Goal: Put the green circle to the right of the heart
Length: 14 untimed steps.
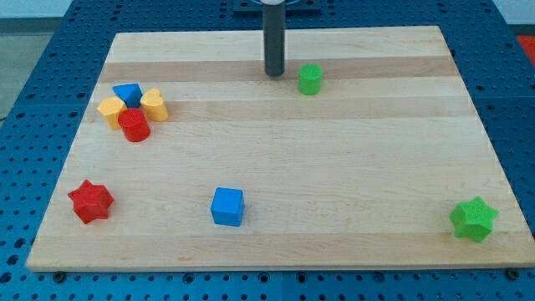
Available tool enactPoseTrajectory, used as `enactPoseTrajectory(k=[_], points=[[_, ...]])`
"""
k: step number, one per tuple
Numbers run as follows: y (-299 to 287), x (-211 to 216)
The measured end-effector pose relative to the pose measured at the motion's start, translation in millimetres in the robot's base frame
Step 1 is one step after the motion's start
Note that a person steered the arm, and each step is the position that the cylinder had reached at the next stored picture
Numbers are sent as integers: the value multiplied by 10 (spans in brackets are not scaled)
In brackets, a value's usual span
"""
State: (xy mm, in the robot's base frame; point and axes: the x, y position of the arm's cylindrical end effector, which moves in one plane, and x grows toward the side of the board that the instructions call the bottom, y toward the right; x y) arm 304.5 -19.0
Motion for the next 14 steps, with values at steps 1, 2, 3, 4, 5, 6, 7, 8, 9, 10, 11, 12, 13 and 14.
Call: enactPoseTrajectory(k=[1,2,3,4,5,6,7,8,9,10,11,12,13,14], points=[[-280,41],[-309,41],[-156,-111],[252,-131],[573,-302],[804,-254],[804,-157],[506,6],[164,64],[303,-69],[707,-60],[655,92],[-1,271],[-516,328]])
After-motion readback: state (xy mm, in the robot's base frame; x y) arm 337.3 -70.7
